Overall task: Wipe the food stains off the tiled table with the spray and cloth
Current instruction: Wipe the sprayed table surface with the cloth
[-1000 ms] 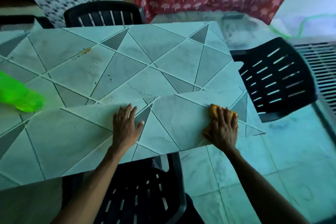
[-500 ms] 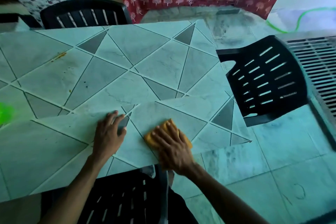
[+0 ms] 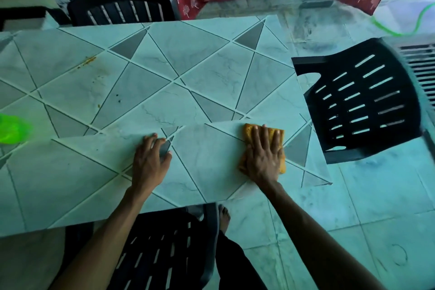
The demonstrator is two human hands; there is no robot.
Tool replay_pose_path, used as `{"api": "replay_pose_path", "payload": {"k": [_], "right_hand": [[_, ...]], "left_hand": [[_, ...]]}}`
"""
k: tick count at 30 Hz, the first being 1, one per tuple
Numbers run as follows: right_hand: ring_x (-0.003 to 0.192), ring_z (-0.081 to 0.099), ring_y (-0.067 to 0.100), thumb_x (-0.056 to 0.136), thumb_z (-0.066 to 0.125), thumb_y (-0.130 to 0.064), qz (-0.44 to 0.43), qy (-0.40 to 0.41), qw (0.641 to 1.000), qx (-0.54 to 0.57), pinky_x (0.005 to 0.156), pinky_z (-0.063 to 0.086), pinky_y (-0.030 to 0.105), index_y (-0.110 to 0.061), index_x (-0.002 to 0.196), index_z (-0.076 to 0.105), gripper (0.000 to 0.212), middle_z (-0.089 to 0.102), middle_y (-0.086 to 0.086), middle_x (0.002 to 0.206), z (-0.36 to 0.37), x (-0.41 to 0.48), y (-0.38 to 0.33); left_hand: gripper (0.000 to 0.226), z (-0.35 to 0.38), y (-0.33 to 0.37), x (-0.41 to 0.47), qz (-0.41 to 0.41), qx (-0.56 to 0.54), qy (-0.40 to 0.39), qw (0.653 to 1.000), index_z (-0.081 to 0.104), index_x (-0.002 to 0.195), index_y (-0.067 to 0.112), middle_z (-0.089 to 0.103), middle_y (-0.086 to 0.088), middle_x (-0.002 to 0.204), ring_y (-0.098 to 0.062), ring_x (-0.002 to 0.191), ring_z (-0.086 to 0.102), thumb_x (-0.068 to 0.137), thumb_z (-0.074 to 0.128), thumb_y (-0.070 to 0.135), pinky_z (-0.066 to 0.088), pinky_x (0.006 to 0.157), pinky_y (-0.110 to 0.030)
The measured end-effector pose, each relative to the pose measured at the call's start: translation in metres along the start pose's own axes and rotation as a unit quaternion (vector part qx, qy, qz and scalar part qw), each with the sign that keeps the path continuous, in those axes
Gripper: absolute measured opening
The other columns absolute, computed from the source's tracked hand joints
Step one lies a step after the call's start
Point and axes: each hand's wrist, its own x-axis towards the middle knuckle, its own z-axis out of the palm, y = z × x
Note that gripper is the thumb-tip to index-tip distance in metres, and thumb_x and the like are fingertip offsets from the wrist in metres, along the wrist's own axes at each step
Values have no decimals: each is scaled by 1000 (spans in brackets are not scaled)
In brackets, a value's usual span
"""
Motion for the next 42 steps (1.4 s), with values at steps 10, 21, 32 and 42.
{"api": "replay_pose_path", "payload": {"k": [10,21,32,42], "right_hand": [[155,4,25,102,35,-48,-292,-71,953,-44,121,19,48,-40,156,24,56,16,-11,166,16,-76,-25],[154,8,34,99,40,-42,-239,-31,970,3,119,24,54,-35,156,28,59,23,-4,165,73,-100,-180],[154,6,34,96,17,-53,-5,-5,1000,23,122,16,54,-31,156,29,65,20,-3,166,73,-99,-190],[155,-1,19,102,23,-55,-245,-78,966,-36,122,16,45,-45,155,21,55,12,-18,166,78,-161,-190]], "left_hand": [[39,-32,-59,-20,31,-6,1,999,64,122,15,57,-6,131,-27,122,53,84,66,17,42,103,-39],[63,-66,-182,-81,-10,61,11,998,51,139,23,42,-6,148,-31,135,40,83,50,50,33,108,-45],[72,-51,-207,-85,15,35,-27,999,34,151,32,24,-1,162,-35,147,23,85,42,60,19,115,-56],[71,-46,-208,-85,21,47,-1,999,32,152,34,23,-1,162,-32,149,20,87,41,61,16,117,-55]]}}
